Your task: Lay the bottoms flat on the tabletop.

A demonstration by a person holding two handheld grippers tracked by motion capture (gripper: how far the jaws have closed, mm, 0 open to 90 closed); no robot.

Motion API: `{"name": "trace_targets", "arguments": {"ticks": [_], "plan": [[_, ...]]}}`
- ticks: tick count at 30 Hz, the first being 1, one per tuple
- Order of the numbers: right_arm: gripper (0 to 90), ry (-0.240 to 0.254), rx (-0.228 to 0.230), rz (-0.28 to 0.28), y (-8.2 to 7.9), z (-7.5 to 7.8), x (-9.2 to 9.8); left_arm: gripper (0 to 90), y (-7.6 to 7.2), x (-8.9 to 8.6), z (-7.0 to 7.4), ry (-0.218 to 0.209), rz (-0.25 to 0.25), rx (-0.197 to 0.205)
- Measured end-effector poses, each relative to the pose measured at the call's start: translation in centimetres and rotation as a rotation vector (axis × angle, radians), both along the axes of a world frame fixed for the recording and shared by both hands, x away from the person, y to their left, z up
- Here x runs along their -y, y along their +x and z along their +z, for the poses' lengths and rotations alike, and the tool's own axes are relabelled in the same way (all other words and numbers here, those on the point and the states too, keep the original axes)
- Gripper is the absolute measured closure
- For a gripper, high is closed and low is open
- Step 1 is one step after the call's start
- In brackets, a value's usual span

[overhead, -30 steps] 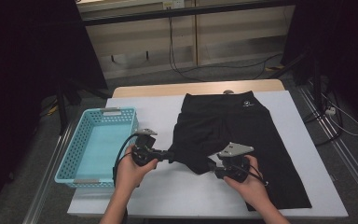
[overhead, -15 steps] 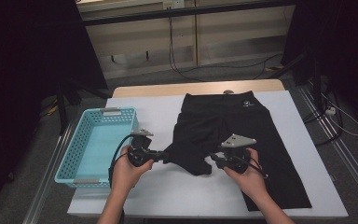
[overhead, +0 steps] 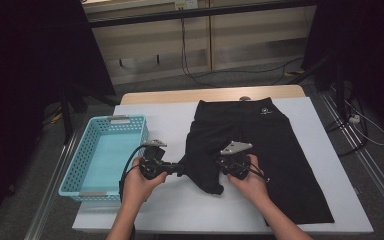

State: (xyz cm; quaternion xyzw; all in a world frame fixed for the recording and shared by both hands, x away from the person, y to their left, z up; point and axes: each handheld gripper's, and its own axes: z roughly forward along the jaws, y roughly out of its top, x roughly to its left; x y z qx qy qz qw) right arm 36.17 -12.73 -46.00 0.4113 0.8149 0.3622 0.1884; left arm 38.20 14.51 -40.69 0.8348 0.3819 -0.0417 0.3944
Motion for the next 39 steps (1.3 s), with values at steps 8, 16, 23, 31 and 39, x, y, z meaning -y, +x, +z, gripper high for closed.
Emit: {"name": "trace_targets", "arguments": {"ticks": [8,16,23,31,39], "plan": [[89.8,0.033,0.041,-0.078,0.8,1.2,2.7,86.8,0.1,-0.1,-0.2,-0.005,0.013,-0.005],[88.4,0.012,0.064,-0.146,1.5,1.2,4.8,87.1,0.3,0.0,-0.9,0.006,0.024,-0.012],[61.5,0.007,0.071,-0.141,0.5,1.7,4.1,84.9,0.3,0.6,-1.2,0.021,0.011,0.012],[55.0,0.017,0.057,0.009,-2.9,2.4,2.0,78.7,0.0,0.6,-1.1,0.032,0.020,0.033],[68.9,-0.057,0.006,0.134,-4.5,0.5,-0.4,78.9,-0.1,0.8,-1.3,0.041,0.021,0.034]]}}
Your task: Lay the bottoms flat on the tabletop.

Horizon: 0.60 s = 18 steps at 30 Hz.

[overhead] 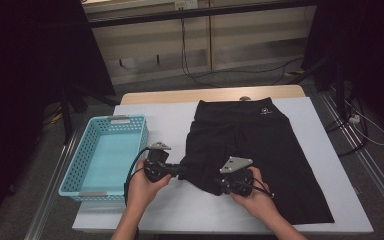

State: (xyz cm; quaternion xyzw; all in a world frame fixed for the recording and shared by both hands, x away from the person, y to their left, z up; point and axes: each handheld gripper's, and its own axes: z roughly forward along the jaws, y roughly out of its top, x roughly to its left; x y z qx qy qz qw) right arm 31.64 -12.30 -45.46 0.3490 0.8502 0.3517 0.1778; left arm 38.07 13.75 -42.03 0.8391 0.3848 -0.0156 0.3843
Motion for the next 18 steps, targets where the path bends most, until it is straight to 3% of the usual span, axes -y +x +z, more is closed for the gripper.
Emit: {"name": "trace_targets", "arguments": {"ticks": [3,5,9,11,14,16,18], "plan": [[87.9,0.006,-0.015,0.006,0.4,0.0,0.3,79.0,0.1,-0.2,0.1,0.002,0.002,0.005],[89.0,0.032,-0.036,0.005,0.9,0.1,0.8,79.0,0.2,-0.3,0.1,0.000,0.004,0.006],[89.0,0.086,-0.035,-0.049,1.6,0.4,2.4,77.7,0.4,-0.1,-0.1,0.000,0.001,0.011],[89.2,0.087,-0.027,-0.069,1.9,0.4,3.2,74.9,0.5,0.1,-0.2,0.001,0.001,0.018],[88.9,0.082,-0.028,-0.083,2.1,0.3,3.7,61.0,0.7,0.2,-0.5,0.019,0.015,0.064],[88.3,0.061,-0.021,-0.083,2.1,0.2,3.7,55.9,0.7,0.1,-0.6,0.006,0.016,0.047],[83.6,0.063,-0.017,-0.086,2.0,0.1,3.7,46.3,0.6,0.2,-0.9,0.020,0.010,0.070]]}}
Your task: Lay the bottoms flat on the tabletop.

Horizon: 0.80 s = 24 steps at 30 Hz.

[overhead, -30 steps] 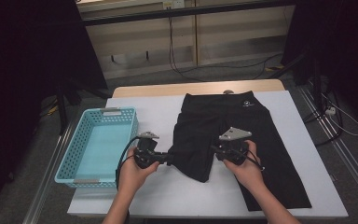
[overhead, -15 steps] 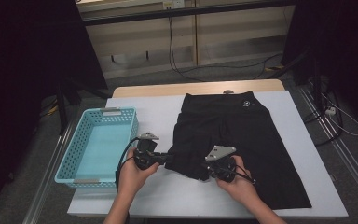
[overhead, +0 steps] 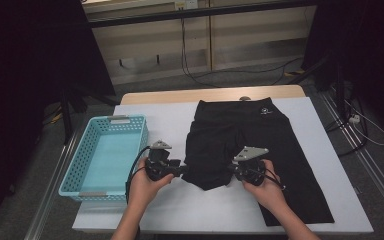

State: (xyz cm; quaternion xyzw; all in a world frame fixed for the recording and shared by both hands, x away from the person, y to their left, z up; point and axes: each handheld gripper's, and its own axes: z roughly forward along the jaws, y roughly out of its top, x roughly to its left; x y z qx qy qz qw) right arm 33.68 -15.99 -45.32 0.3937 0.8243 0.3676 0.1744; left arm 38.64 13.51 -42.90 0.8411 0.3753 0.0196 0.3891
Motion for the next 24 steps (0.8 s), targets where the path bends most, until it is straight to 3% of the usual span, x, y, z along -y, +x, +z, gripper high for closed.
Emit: {"name": "trace_targets", "arguments": {"ticks": [4,8,13,15,17,19,21,23,24], "plan": [[69.0,-0.017,0.036,-0.010,-0.5,0.4,-0.1,41.1,-0.3,0.1,-0.4,0.008,-0.014,-0.006],[62.2,-0.007,0.067,-0.005,-1.4,1.1,0.0,48.5,-0.5,0.1,-0.8,0.022,-0.024,-0.018],[61.0,0.019,0.051,0.038,-2.5,1.5,-0.2,52.4,-0.6,0.0,-1.5,0.044,-0.018,0.002],[59.2,0.033,0.009,0.073,-2.8,1.1,-0.5,52.3,-0.5,0.0,-1.8,0.068,-0.023,0.017],[57.8,0.054,-0.041,0.109,-3.0,0.4,-0.8,54.1,-0.4,-0.3,-2.0,0.045,-0.008,0.011],[57.5,0.015,-0.050,0.126,-3.1,-0.1,-1.1,55.0,-0.5,-0.3,-2.1,0.033,-0.003,0.018],[57.9,0.000,-0.034,0.134,-3.1,-0.3,-1.3,57.7,-0.6,-0.1,-2.1,0.047,-0.006,0.025],[67.4,-0.025,-0.019,0.136,-3.0,-0.3,-1.2,68.6,-0.8,0.3,-2.0,0.051,-0.025,-0.005],[71.5,-0.026,-0.013,0.136,-3.0,-0.3,-1.1,70.5,-0.8,0.5,-2.0,0.065,-0.032,0.002]]}}
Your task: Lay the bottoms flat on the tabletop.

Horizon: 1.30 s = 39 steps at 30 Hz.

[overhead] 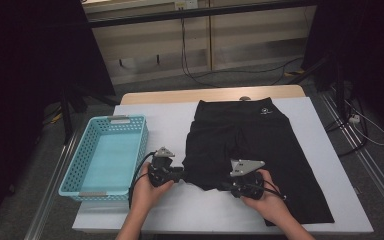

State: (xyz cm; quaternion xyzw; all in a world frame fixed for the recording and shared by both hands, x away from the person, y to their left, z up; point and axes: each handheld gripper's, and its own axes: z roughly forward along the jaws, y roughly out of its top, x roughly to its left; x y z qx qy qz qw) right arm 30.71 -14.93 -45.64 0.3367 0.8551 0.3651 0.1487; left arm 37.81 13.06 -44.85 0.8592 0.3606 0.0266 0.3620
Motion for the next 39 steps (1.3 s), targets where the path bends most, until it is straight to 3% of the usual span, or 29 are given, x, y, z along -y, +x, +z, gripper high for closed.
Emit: {"name": "trace_targets", "arguments": {"ticks": [2,5,8,13,15,18,21,23,28,32,39], "plan": [[84.5,0.008,-0.005,-0.021,0.2,0.0,0.5,75.6,0.0,0.2,0.2,0.030,-0.005,0.009],[87.6,0.027,-0.010,-0.028,0.4,-0.1,0.8,87.5,-0.1,0.5,0.0,-0.020,-0.023,-0.055],[88.1,0.010,0.002,-0.040,0.4,0.2,0.9,88.1,-0.2,0.7,0.6,-0.001,-0.023,-0.059],[88.1,0.055,0.006,-0.047,0.1,1.2,2.0,88.2,-0.7,-0.2,3.1,-0.085,-0.012,-0.090],[88.0,0.063,0.007,-0.043,-0.1,1.3,2.1,88.2,-1.0,-0.6,3.9,-0.100,-0.012,-0.105],[87.4,0.062,-0.009,-0.022,-0.3,1.2,1.7,87.6,-1.6,-1.1,4.3,-0.083,-0.008,-0.113],[86.0,0.032,-0.013,0.001,-0.6,1.0,1.1,84.4,-1.9,-1.7,3.9,-0.064,0.002,-0.116],[81.5,0.017,-0.008,-0.006,-0.7,0.9,1.0,69.4,-1.8,-2.2,3.6,-0.053,0.022,-0.062],[67.2,0.035,0.025,-0.005,-0.8,1.2,0.9,40.6,-1.5,-2.1,3.0,-0.055,0.052,-0.011],[60.5,0.025,0.023,0.019,-1.0,0.8,0.2,30.3,-1.2,-1.8,2.5,-0.035,0.052,0.014],[48.4,0.028,0.027,0.027,-1.2,0.6,-0.5,23.3,-0.7,-1.6,2.3,-0.027,0.067,0.037]]}}
